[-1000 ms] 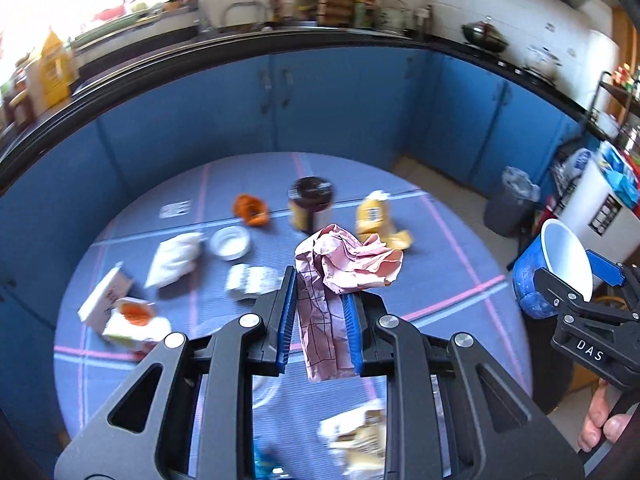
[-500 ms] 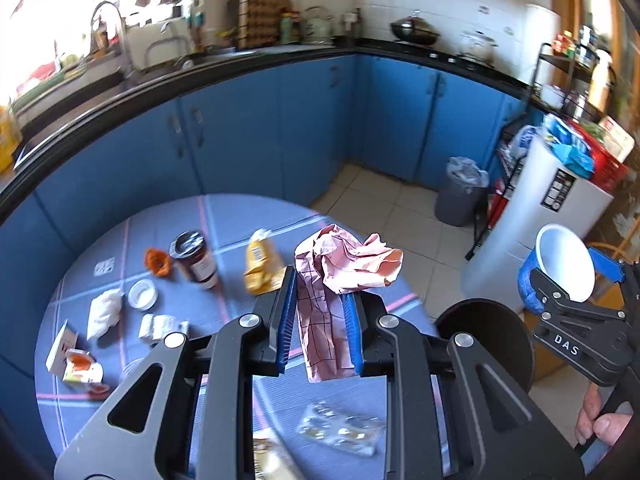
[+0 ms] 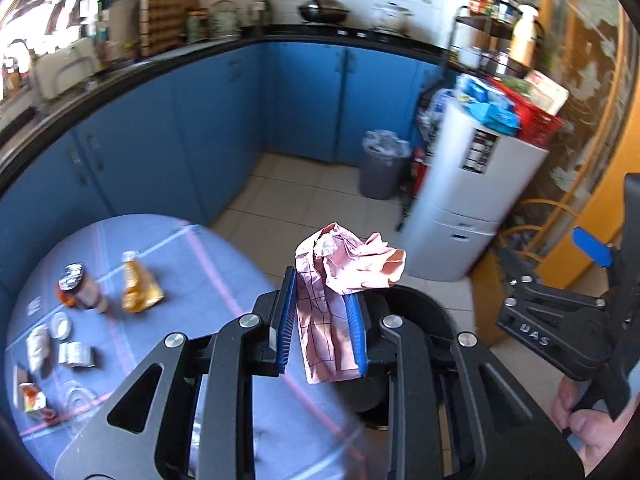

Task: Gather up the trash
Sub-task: 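Carry the pink paper to the black bin and open the left tool, then grasp the teal foil wrapper with the left tool while the right grasps the blister pack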

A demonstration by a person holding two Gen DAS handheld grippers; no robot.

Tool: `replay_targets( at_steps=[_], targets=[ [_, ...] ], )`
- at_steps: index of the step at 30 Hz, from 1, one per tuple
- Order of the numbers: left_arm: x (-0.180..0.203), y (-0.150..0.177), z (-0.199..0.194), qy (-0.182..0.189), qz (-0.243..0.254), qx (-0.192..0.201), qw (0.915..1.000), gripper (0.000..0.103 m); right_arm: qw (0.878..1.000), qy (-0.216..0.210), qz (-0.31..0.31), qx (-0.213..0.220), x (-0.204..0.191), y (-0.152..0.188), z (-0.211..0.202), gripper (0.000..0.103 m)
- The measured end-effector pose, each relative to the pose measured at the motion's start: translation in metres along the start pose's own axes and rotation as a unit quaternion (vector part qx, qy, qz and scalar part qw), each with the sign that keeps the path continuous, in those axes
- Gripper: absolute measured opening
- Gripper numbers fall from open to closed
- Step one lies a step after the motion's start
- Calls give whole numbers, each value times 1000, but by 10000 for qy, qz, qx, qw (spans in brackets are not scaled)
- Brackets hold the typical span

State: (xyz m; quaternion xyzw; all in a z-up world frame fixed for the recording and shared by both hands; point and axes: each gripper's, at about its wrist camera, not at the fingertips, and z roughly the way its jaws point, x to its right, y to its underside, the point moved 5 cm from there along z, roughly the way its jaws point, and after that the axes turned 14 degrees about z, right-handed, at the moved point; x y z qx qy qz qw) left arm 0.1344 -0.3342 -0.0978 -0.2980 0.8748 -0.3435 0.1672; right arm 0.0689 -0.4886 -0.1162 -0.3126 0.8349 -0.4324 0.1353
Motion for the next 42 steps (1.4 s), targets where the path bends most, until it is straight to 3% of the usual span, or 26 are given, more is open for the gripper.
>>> replay_targets(
  at_steps=[2,3,4,5,12,14,19,25,30,35,39,42],
  targets=[
    [12,-7,6,93,90,-104,9999,39,9999,24,128,-64,14,2,3,95],
    [14,-9,8,86,102,-138,9998,76,9998,33,166,-93,18,2,4,95],
    [15,-11,8,71,76,-126,9999,95,9997,34,215,-134,23,3,6,95],
    [16,-13,5,96,18,33,9999,99,9995,22,254,-172,27,5,7,95],
    [4,-7,-7,-202,31,65,9998,100,9976,-412,343,-438,6,16,9,95],
    [-14,7,-21,-511,-40,128,9986,100,9963,-677,252,-456,-11,18,6,95],
    [-70,71,-66,-1691,-407,48,9847,100,9878,-1451,-261,-497,-76,41,-18,95],
    [-119,170,-100,-2391,-997,-586,9641,100,9598,-2444,-1101,-830,-165,91,-50,95],
    [-136,230,-111,-2197,-1896,-938,9524,100,9399,-2723,-1759,-1071,-213,131,-64,95],
    [-127,258,-102,-2188,-1808,-1219,9511,97,9306,-2778,-2081,-1165,-230,152,-71,95],
    [-127,277,-88,-2001,-1953,-1488,9485,79,9251,-2799,-2196,-1328,-232,164,-67,95],
    [-128,282,-86,-1877,-2120,-1436,9483,77,9218,-2839,-2236,-1404,-232,168,-63,94]
  ],
)
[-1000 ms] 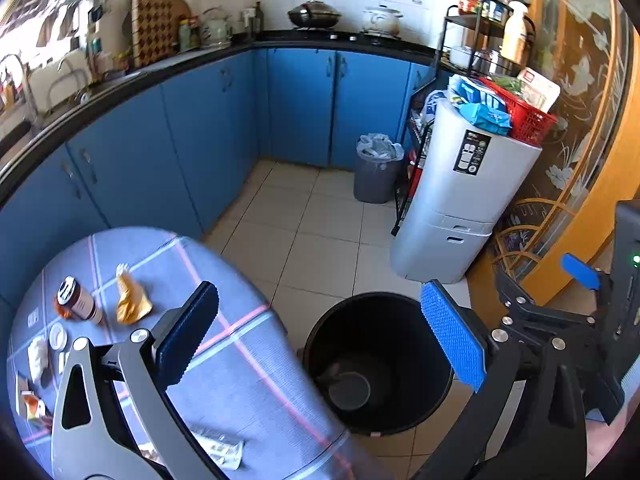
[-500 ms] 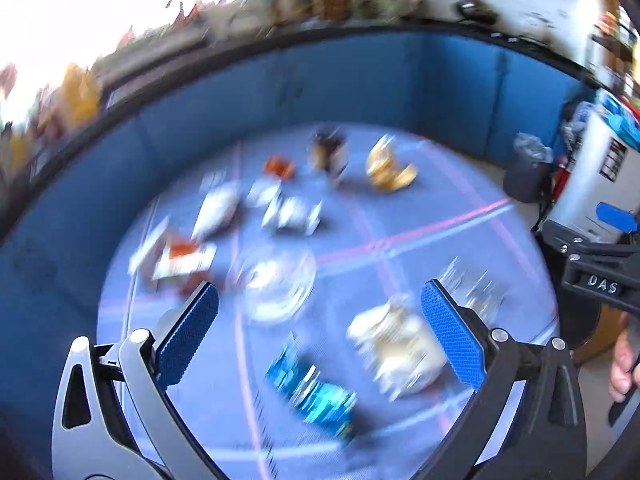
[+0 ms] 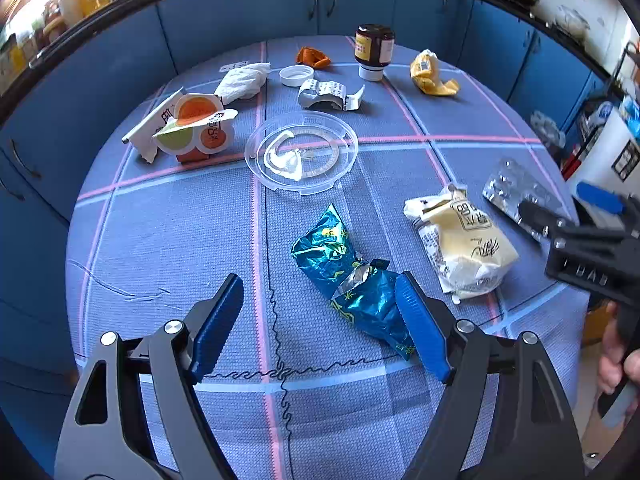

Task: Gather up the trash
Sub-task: 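Grasp the teal foil wrapper with the left tool while the right grasps the blister pack, then carry both items over the black bin and open both tools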

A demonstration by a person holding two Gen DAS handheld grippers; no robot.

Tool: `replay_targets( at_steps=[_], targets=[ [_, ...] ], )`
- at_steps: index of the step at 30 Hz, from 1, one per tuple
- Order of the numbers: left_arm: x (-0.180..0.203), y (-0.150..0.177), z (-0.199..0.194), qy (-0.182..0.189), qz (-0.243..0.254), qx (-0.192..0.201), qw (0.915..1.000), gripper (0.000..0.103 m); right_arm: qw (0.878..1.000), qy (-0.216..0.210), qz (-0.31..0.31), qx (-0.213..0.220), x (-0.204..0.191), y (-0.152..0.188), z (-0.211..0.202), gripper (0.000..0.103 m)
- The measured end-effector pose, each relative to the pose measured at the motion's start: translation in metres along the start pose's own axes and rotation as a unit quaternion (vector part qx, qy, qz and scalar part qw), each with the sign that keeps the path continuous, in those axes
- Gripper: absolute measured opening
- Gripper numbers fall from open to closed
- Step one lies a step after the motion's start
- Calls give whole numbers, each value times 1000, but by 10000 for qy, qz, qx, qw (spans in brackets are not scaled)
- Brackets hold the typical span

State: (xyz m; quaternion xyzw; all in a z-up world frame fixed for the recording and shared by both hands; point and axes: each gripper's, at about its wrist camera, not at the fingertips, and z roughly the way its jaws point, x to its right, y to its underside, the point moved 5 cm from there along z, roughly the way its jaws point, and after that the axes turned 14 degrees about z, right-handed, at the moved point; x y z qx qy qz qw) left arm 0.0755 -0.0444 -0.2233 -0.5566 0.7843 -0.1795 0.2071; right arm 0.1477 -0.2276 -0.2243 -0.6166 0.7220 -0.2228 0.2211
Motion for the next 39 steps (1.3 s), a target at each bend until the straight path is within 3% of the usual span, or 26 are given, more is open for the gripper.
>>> replay_targets(
  at_steps=[2,3,6,9,10,11,14,25,33,39],
  targets=[
    [1,-1,2,-71,22,41,10000,75,10000,-27,-39,-1,-2,1,2,89],
    [3,-1,3,-58,23,34,10000,71,10000,-63,-54,-20,-3,1,3,77],
    [6,-5,5,13,39,57,10000,56,9995,-193,-30,-230,-4,3,9,51],
    [6,-7,6,15,24,72,10000,38,9991,-314,46,-268,-5,2,12,44],
    [5,-8,6,20,4,78,10000,37,9991,-335,31,-247,-6,2,11,42],
    [4,-9,7,11,-2,84,10000,37,9991,-373,-1,-221,-7,2,11,30],
    [1,-10,7,14,-51,115,9999,34,9987,-474,-23,-207,-9,-1,8,6],
    [4,-38,-17,-87,179,617,9979,30,9989,-455,95,106,1,-14,-11,6],
    [59,-99,-35,49,836,1138,9900,30,9977,-70,530,424,52,-33,-30,6],
    [107,-128,-42,223,1321,1404,9810,30,9932,307,924,646,106,-41,-49,6]
  ],
)
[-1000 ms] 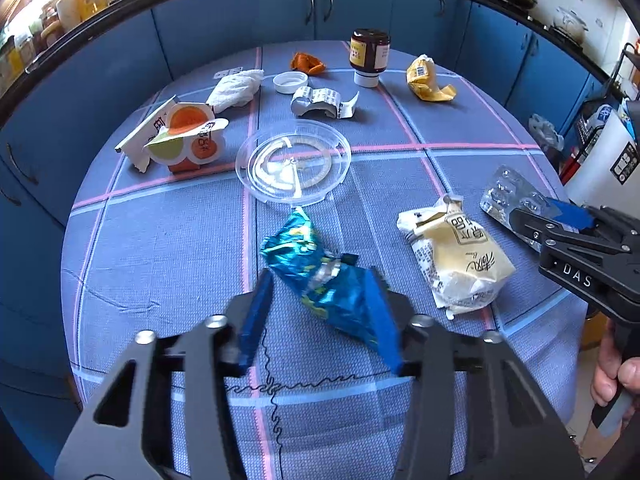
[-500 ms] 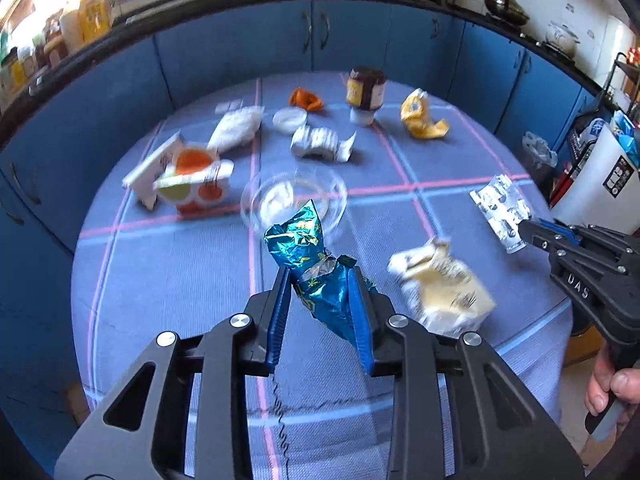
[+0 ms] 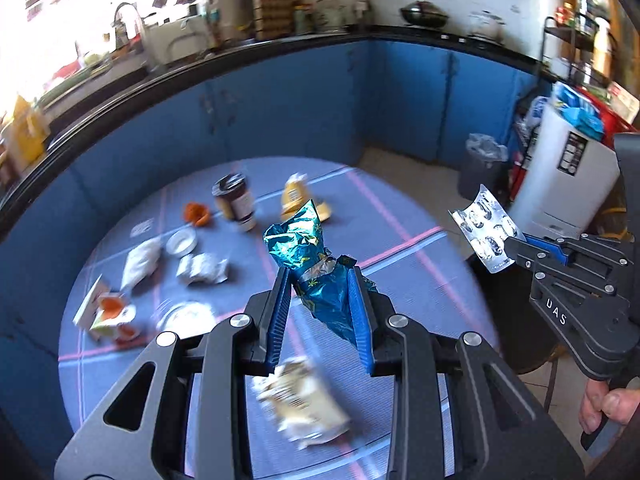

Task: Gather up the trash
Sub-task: 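Carry both items over the black bin and open both tools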

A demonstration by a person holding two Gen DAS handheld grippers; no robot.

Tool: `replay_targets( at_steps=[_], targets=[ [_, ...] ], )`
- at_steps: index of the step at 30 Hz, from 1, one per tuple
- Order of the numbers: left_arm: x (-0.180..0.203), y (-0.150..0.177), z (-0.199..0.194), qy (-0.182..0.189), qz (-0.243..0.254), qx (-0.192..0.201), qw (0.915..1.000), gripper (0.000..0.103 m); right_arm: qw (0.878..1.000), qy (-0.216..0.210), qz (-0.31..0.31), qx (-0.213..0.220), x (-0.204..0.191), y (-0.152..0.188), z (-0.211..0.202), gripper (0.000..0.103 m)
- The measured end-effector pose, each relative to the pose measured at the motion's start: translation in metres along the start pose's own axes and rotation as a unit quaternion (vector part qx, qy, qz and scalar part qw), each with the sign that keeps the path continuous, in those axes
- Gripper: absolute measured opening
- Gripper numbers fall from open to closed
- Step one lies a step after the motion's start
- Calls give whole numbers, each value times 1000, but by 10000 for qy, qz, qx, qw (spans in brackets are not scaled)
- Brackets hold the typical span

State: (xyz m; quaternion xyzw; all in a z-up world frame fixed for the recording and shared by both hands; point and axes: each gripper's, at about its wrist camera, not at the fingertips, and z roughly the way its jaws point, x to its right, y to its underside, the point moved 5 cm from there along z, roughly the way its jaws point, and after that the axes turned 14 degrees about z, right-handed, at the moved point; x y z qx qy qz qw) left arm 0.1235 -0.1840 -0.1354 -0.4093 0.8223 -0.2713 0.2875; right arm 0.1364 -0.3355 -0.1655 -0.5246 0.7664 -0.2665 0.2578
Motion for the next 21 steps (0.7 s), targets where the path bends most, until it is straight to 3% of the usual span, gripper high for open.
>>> replay_targets(
  at_steps=[11,21],
  targets=[
    [47,-48,12,261,418,204,9986,30,9978,412,429,279,58,-18,-13,6],
    [90,-71,18,611,652,260,9957,31,9945,691,741,275,102,-20,-19,6]
  ],
)
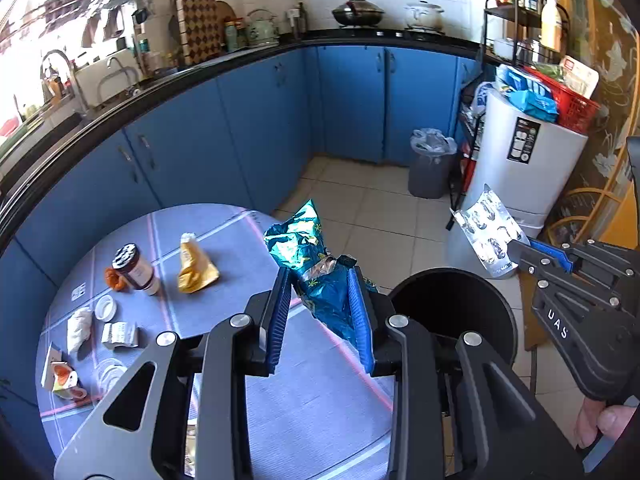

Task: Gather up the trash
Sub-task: 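Carry both items over the black bin and open both tools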

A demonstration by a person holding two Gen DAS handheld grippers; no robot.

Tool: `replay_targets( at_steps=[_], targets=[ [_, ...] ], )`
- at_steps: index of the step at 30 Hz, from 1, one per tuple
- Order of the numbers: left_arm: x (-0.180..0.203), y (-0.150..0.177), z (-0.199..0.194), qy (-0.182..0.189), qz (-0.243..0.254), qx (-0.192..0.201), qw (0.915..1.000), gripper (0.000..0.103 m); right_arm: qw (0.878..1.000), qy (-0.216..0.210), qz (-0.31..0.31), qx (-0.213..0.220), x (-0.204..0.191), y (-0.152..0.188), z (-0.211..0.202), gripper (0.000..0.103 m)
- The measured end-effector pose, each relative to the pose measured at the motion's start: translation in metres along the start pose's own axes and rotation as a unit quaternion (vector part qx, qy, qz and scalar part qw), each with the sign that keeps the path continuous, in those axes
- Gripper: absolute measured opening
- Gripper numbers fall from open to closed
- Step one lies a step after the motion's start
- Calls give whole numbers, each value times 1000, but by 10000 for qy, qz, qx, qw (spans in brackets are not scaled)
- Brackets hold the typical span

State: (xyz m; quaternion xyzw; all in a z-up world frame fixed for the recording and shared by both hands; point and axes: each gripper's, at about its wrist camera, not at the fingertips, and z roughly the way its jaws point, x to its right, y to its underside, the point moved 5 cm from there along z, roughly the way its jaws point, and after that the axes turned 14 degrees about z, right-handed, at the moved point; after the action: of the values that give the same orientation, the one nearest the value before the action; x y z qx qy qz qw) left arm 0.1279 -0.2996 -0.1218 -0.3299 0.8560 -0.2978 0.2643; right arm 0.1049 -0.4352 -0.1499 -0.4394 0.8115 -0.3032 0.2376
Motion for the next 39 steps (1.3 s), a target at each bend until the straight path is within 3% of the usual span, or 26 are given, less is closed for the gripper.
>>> replay_targets(
  at_steps=[6,12,18,25,31,32,33,34,35,37,39],
  targets=[
    [10,-5,4,76,43,-34,10000,31,9996,111,259,-27,25,-3,-2,6],
    [10,-8,5,59,18,-43,10000,31,9984,-212,518,-35,34,-7,-4,8],
    [11,-9,6,88,35,-50,9999,31,9979,-7,616,209,41,-13,-10,8],
    [22,-14,9,254,107,-74,9996,31,9957,186,890,163,61,-16,-7,8],
    [41,-42,7,448,169,17,9988,36,9929,454,1068,275,84,-19,-9,8],
    [44,-49,5,453,189,54,9988,39,9924,467,1107,264,88,-19,-8,8],
    [45,-55,4,443,192,88,9988,56,9920,471,1146,249,91,-18,-8,8],
    [46,-61,1,405,178,157,9989,88,9917,476,1174,237,94,-18,-8,8],
    [45,-66,-1,389,150,237,9988,98,9914,476,1200,224,97,-17,-7,8],
    [44,-77,-12,387,86,538,9978,100,9907,476,1255,215,101,-16,-6,8],
    [43,-83,-17,314,166,552,9978,100,9907,446,1270,175,101,-15,-4,8]
  ],
)
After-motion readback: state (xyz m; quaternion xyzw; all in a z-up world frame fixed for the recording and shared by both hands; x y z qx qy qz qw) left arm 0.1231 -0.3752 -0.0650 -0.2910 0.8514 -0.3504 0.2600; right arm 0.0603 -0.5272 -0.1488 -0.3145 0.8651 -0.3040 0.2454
